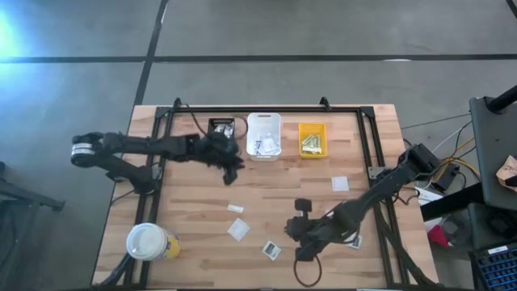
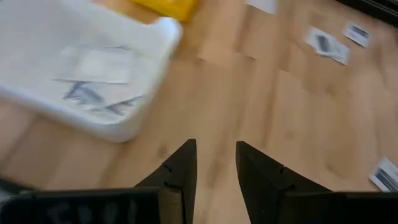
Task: Pick & Place First Aid Supplies
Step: Put the towelette pack into the black basket
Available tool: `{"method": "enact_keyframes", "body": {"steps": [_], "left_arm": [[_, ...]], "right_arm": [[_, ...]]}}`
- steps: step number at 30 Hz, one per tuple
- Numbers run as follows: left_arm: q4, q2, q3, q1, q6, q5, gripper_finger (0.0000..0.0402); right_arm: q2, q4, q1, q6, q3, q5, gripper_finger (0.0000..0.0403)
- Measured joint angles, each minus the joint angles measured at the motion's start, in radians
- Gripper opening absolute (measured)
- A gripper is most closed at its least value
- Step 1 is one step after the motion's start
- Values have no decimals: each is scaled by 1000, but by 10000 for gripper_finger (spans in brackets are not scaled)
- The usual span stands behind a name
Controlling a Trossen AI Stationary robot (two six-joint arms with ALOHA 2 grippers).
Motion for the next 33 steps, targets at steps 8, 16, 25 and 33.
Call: {"method": "enact_keyframes", "body": {"steps": [8, 16, 25, 33], "left_arm": [[24, 0, 0, -211, -3, -53, 97], [87, 24, -2, -380, -4, -92, 47], [254, 161, -2, -469, -5, -96, 4], [505, 322, 2, -537, 4, -88, 0]], "right_arm": [[62, 112, 2, -55, 0, -94, 27], [157, 278, 2, -193, 10, -223, 27], [212, 332, 8, -167, 29, -258, 27], [255, 397, 36, -146, 29, -283, 27]]}}
